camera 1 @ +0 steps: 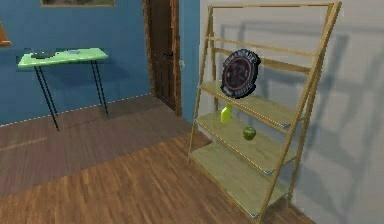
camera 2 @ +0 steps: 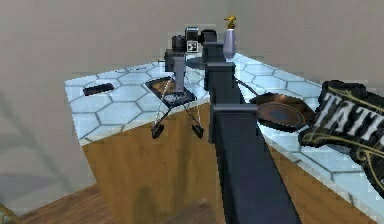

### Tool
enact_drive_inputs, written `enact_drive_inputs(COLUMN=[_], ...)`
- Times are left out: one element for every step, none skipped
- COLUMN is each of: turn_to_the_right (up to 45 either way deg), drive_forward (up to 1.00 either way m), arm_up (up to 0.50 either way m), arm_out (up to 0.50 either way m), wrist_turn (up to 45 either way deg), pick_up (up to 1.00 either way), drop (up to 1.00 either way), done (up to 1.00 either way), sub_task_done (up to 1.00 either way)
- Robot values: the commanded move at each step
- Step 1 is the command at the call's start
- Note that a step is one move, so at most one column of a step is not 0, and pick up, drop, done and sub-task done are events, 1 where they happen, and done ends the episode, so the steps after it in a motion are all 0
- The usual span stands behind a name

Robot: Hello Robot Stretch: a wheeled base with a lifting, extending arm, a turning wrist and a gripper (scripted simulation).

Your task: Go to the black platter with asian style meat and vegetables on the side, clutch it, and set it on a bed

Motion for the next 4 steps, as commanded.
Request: enact_drive_inputs(turn_to_the_right=[0.0, 0.0, 0.0, 0.0], drive_forward=[0.0, 0.0, 0.0, 0.0], arm_up=[0.0, 0.0, 0.0, 0.0], arm_out=[0.0, 0.0, 0.0, 0.0], wrist_turn=[45.0, 45.0, 45.0, 24.0], pick_up=[0.0, 0.0, 0.0, 0.0], drop=[0.0, 0.0, 0.0, 0.0], done=[0.0, 0.0, 0.0, 0.0], sub_task_done=[0.0, 0.0, 0.0, 0.0])
